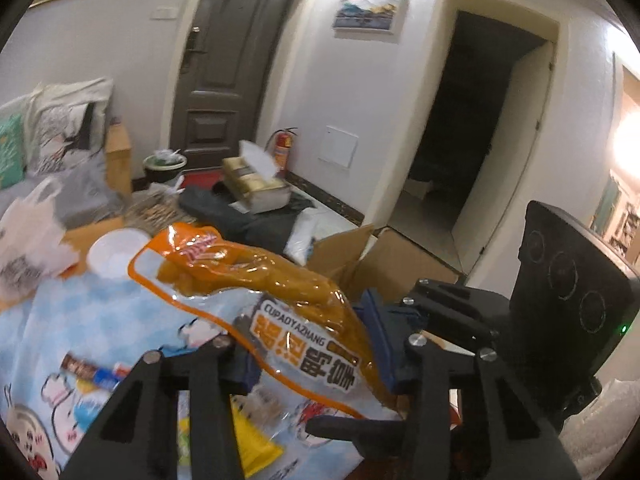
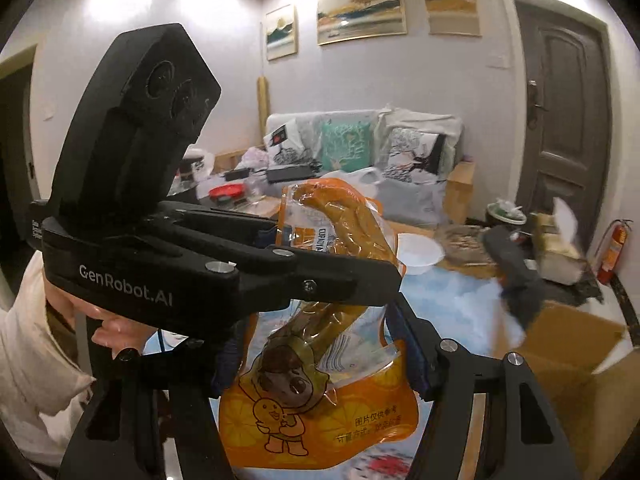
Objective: Organize snacks
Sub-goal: 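Lower the orange pack into the cardboard box and release it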
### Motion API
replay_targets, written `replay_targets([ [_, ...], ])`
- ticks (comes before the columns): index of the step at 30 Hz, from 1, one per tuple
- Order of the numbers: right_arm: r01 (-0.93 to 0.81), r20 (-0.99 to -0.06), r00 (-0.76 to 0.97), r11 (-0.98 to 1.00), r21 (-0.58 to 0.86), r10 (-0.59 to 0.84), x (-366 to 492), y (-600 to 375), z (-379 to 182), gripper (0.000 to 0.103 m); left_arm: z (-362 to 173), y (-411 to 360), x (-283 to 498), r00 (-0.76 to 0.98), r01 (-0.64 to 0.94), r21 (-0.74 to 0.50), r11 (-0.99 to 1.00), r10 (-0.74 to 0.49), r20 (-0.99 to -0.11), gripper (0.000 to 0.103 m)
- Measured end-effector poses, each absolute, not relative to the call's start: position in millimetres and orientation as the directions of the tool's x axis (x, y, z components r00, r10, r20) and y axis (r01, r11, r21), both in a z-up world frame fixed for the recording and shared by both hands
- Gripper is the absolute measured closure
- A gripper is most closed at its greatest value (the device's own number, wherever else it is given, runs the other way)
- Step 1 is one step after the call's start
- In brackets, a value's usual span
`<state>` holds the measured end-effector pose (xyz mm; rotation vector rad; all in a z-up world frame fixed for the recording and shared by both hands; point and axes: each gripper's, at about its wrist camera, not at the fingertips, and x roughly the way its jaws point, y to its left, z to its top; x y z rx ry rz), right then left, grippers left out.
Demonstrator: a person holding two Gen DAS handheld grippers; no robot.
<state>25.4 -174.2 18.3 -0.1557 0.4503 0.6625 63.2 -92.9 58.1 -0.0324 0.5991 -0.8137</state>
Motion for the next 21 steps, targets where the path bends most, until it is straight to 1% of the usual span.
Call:
replay_targets([
  [4,-0.588,-0.455,0.726,0.808,-0.022,0.516,32,-221,27,0.041,61,-148,79,0.498,0.701,-0.224,0.677,-0.69,-0.526,0.062],
  [10,-0.558,-0.521,0.709,0.83,-0.003,0.475,56,-287,17,0.041,43,-220,101,0.462,0.718,-0.178,0.672,-0.653,-0.601,0.062],
  [15,-0.561,-0.581,0.671,0.828,0.01,0.461,75,-327,-3,0.041,27,-254,108,0.423,0.725,-0.172,0.667,-0.629,-0.652,0.062],
  [19,-0.559,-0.607,0.665,0.829,-0.017,0.436,81,-339,-17,0.038,17,-271,111,0.399,0.728,-0.165,0.665,-0.608,-0.687,0.061],
  [21,-0.562,-0.614,0.664,0.826,-0.033,0.427,82,-342,-22,0.038,14,-274,109,0.392,0.733,-0.161,0.661,-0.603,-0.694,0.059],
])
